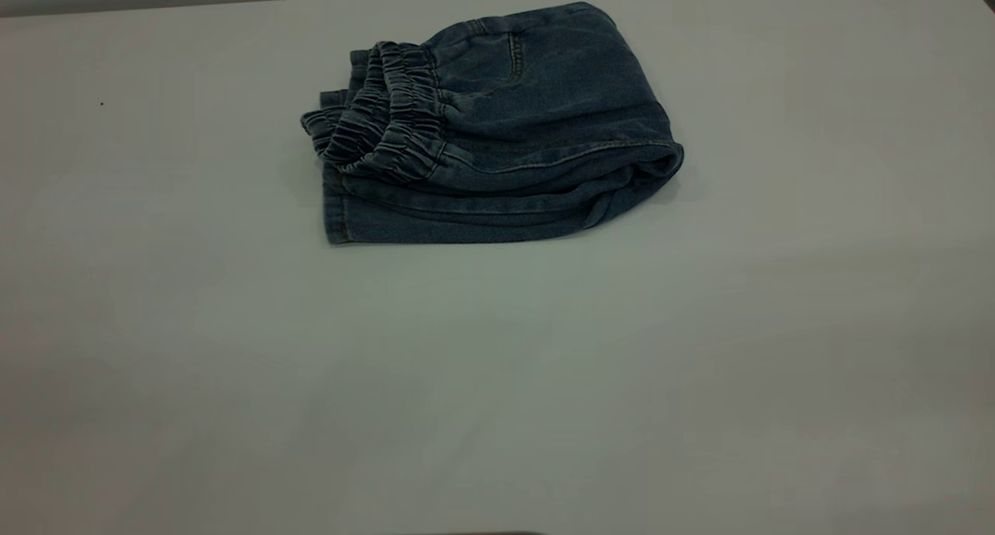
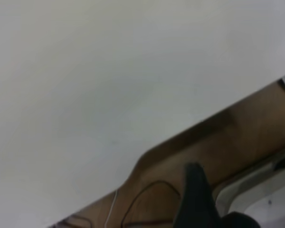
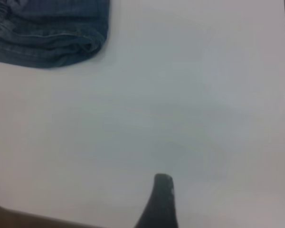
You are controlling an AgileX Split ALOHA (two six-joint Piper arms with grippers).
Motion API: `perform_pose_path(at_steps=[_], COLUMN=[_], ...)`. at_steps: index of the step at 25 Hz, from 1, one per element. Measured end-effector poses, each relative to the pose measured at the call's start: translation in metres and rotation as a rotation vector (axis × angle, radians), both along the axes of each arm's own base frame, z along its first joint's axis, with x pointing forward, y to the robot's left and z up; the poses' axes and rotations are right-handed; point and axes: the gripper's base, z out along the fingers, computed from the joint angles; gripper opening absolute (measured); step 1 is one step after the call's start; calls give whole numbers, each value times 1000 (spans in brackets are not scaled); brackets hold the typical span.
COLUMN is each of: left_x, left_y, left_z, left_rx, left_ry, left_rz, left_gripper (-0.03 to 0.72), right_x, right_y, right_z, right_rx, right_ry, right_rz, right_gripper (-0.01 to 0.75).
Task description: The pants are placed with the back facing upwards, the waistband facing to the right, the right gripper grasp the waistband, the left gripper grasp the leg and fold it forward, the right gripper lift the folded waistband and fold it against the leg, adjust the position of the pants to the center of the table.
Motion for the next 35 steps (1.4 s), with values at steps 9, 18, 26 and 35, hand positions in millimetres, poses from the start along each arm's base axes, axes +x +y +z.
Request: perform_pose_path(at_steps=[9, 18, 26, 35], left_x=[2, 2, 2, -2], left_y=[-5, -5, -5, -2], left_z=[-13, -14, -14, -13], left_rx=[-25, -33, -31, -50], left_ry=[27, 21, 22, -9], left_rz=[-12, -16, -17, 17], left_gripper=[456, 456, 456, 456], right_x=[0, 0, 0, 0], right_y=[0, 0, 0, 0], right_z=[0, 0, 0, 0], right_rx=[-2, 0, 0, 0], right_ry=[-3, -2, -2, -2], right_rz=[-3, -4, -4, -4], right_gripper=[586, 586, 586, 586])
